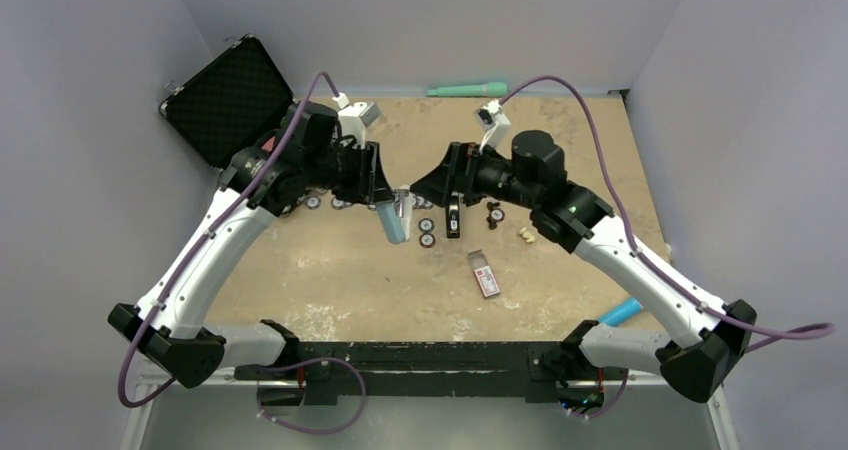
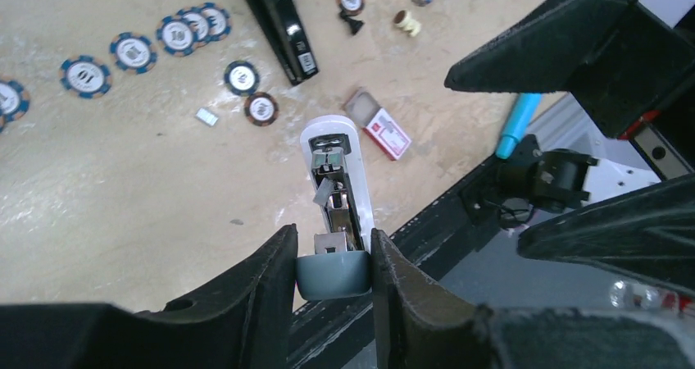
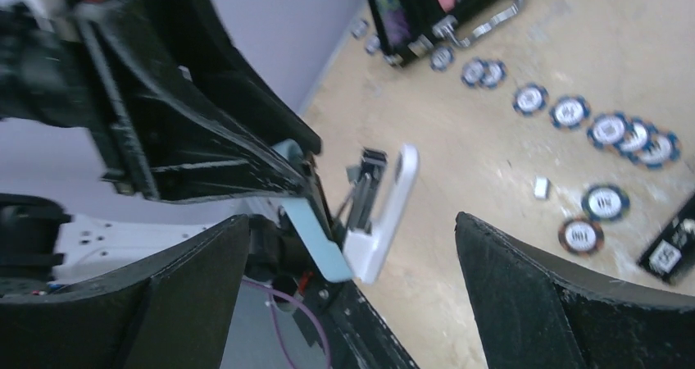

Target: Unload the staples from the stapler

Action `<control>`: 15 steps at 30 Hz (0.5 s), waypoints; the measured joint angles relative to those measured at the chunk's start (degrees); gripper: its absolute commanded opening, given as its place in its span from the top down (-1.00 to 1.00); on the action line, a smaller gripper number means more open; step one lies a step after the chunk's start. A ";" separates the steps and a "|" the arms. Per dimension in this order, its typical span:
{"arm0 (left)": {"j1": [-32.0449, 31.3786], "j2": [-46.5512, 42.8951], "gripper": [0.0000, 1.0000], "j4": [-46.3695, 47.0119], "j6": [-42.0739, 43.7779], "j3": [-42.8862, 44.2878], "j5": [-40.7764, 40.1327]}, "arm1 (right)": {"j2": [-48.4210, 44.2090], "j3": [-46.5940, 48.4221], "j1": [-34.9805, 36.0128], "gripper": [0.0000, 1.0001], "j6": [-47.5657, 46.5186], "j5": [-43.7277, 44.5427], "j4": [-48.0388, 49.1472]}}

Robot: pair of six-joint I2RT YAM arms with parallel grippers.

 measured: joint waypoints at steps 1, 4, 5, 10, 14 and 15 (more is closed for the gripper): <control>0.11 0.00 1.00 0.04 0.02 0.66 1.25 | -0.98 -0.20 -0.87 -0.97 0.02 -2.14 2.01; 0.31 0.00 1.00 0.31 -0.04 2.54 5.84 | -3.78 -2.12 -4.48 -0.97 0.81 -9.25 8.83; 0.33 0.00 1.00 0.46 -0.09 3.37 7.69 | -4.98 -3.67 -6.19 -0.97 1.55 -12.15 11.87; 0.35 0.15 1.00 1.42 -0.76 7.48 13.31 | -6.75 -7.65 -9.05 -0.97 3.89 -19.04 18.91; 0.44 1.27 1.00 2.12 -1.99 12.66 16.65 | -6.95 -10.27 -9.05 -0.97 6.54 -23.15 24.24; 0.46 1.81 1.00 2.10 -2.25 14.12 17.31 | -7.10 -11.10 -9.05 -0.97 7.37 -23.93 25.83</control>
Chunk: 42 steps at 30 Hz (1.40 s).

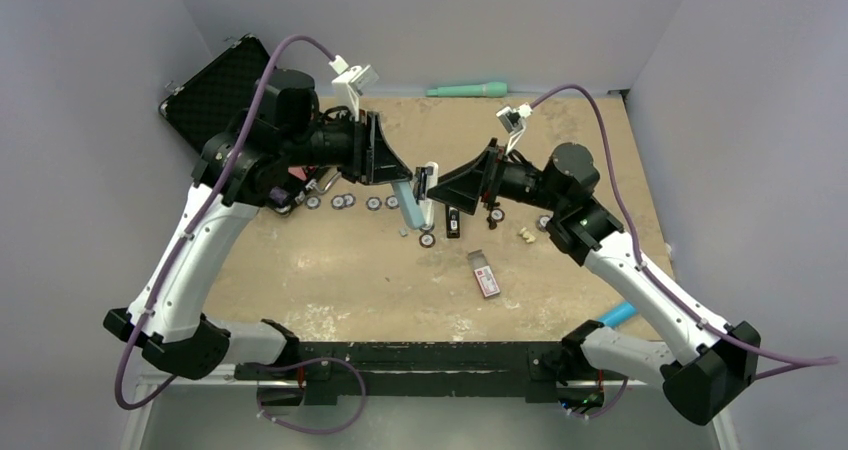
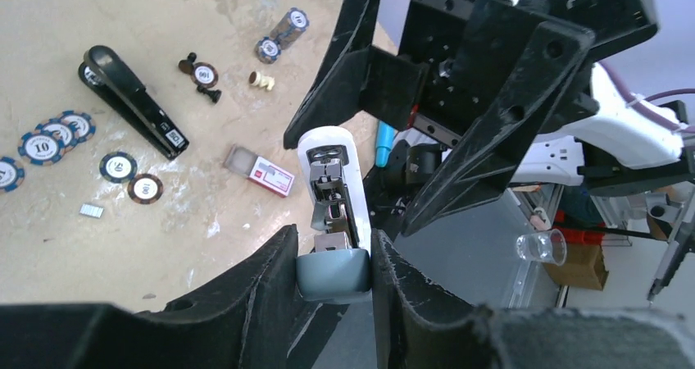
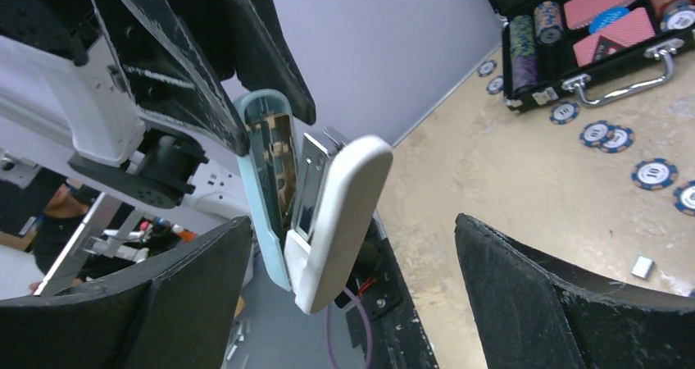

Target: Unload the staples from the stapler

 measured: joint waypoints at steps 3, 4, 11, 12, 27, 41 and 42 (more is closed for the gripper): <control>0.13 1.31 1.00 0.02 -0.48 2.82 1.33 | -0.66 -2.25 -0.02 -0.97 2.34 -1.68 4.22; 0.15 1.62 1.00 0.02 -0.63 3.23 1.68 | -0.90 -2.95 -0.02 -0.97 2.99 -1.97 5.57; 0.24 2.84 1.00 -0.39 -2.10 3.37 2.60 | -1.22 -5.51 -0.02 -0.96 6.58 -4.98 13.07; 0.24 2.93 1.00 -0.37 -2.49 3.37 2.75 | -1.11 -5.77 -0.02 -0.94 7.19 -5.42 14.38; 0.24 2.93 1.00 5.66 -6.64 1.86 4.90 | 1.46 -9.05 -0.02 -0.59 12.57 -7.89 24.35; 0.26 2.62 1.00 10.38 -8.41 -0.17 7.74 | 1.97 -9.86 -0.02 1.00 16.83 -8.26 30.71; 0.31 2.62 1.00 10.45 -8.37 -0.33 7.65 | 2.10 -9.86 -0.02 1.00 16.83 -8.28 30.77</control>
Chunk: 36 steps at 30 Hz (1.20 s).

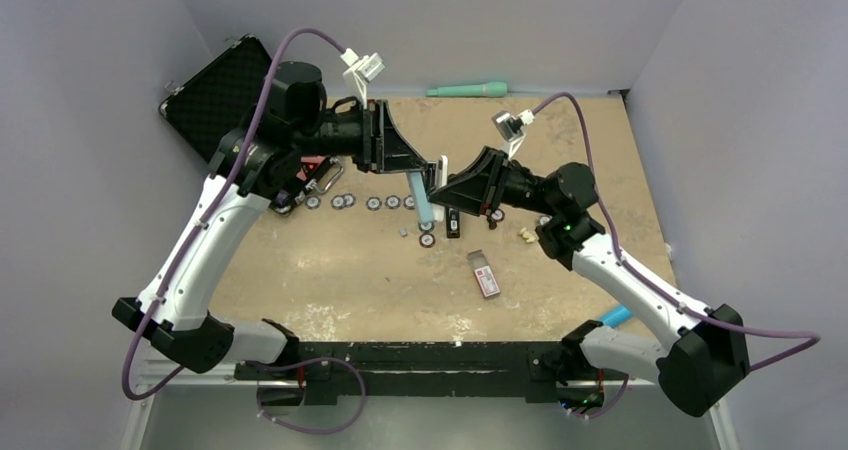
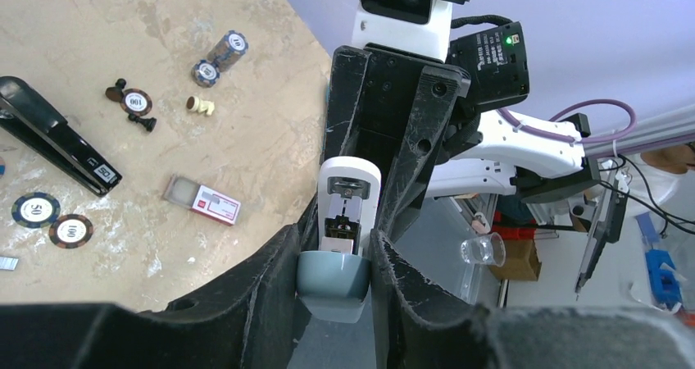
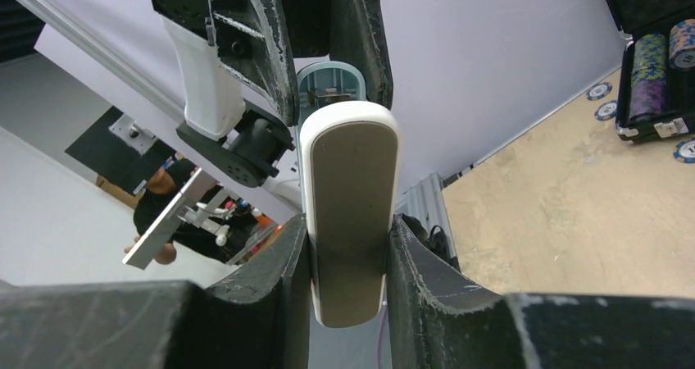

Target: Unload the staples from the stapler

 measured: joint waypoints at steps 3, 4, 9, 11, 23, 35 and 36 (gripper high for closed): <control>0.24 -0.04 1.00 -0.13 0.13 -0.52 -0.26 | 0.48 0.00 0.02 1.00 -0.04 -0.02 -0.13; 0.33 -0.04 1.00 -0.39 0.20 -0.61 -0.48 | 0.68 0.00 0.02 1.00 -0.13 0.00 -0.33; 0.66 -0.07 0.49 -3.56 1.60 -0.63 -2.62 | 1.84 0.04 0.09 1.00 -0.76 -0.20 -1.60; 0.76 -0.22 -0.21 -4.37 1.95 -1.05 -3.21 | 2.25 0.04 0.15 1.00 -1.07 -0.26 -2.21; 1.07 -7.37 -0.94 -5.92 2.62 -14.12 -7.76 | 5.35 0.04 0.22 1.00 -2.64 0.83 -8.96; 1.07 -15.76 -0.67 10.71 -5.75 -31.67 -0.72 | 6.51 0.33 0.24 1.00 2.86 0.44 -2.99; 1.07 -15.74 -0.64 11.41 -6.08 -31.71 -0.33 | 6.80 0.52 0.24 1.00 3.34 0.42 -2.34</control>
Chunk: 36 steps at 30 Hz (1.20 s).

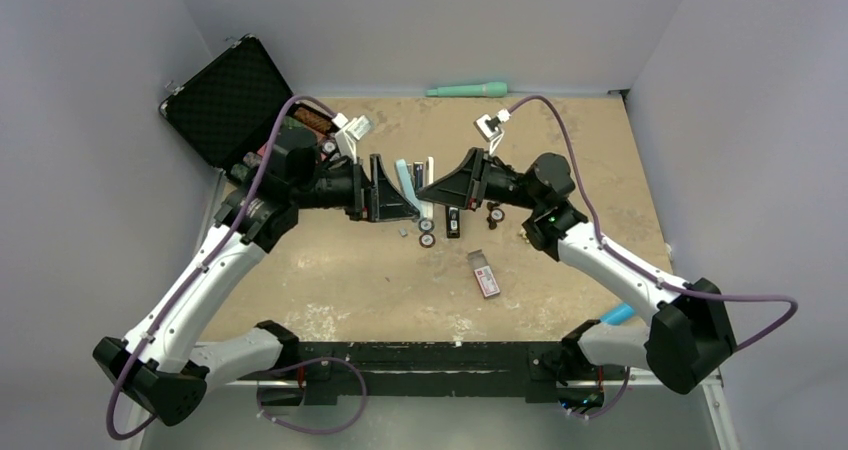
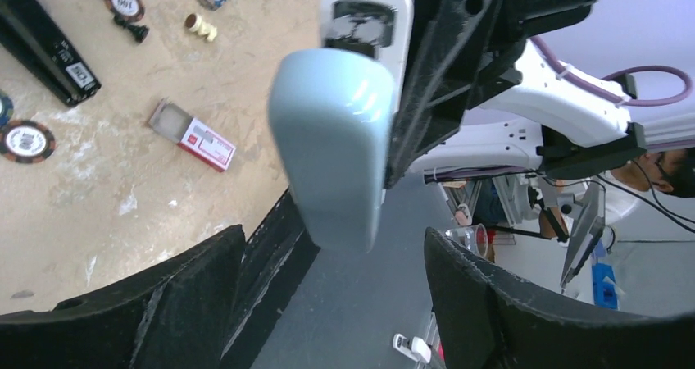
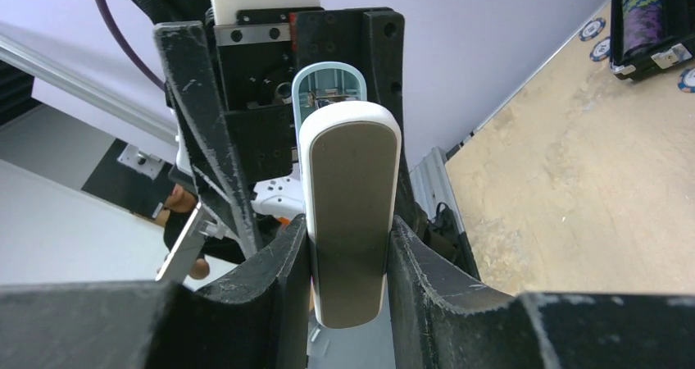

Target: Unload the staples from the stapler

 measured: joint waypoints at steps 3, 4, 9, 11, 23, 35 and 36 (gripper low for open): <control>0.00 0.04 -0.42 3.48 -0.70 0.00 1.44 | 0.87 0.66 0.07 1.00 1.05 -0.02 0.90; 0.00 0.17 -0.26 4.52 -1.03 0.00 1.90 | 1.18 0.90 0.07 1.00 1.27 -0.02 0.98; -0.04 2.49 0.28 8.61 -2.62 -0.02 3.54 | 1.97 1.66 0.15 1.00 2.69 -0.13 2.12; -0.09 3.85 0.50 9.84 -3.32 0.02 4.74 | 2.03 1.73 0.11 1.00 3.17 -0.35 2.97; -0.15 5.86 1.00 1.53 0.42 5.53 1.51 | 4.74 6.84 0.02 -0.45 0.90 -2.03 -1.22; 0.24 5.49 1.00 -21.35 4.31 -0.61 -18.56 | 2.84 16.06 0.17 -0.38 -22.60 18.84 -55.12; 0.31 5.57 1.00 -22.47 4.31 -1.57 -20.09 | 2.58 15.28 0.59 -0.35 -23.12 20.55 -57.13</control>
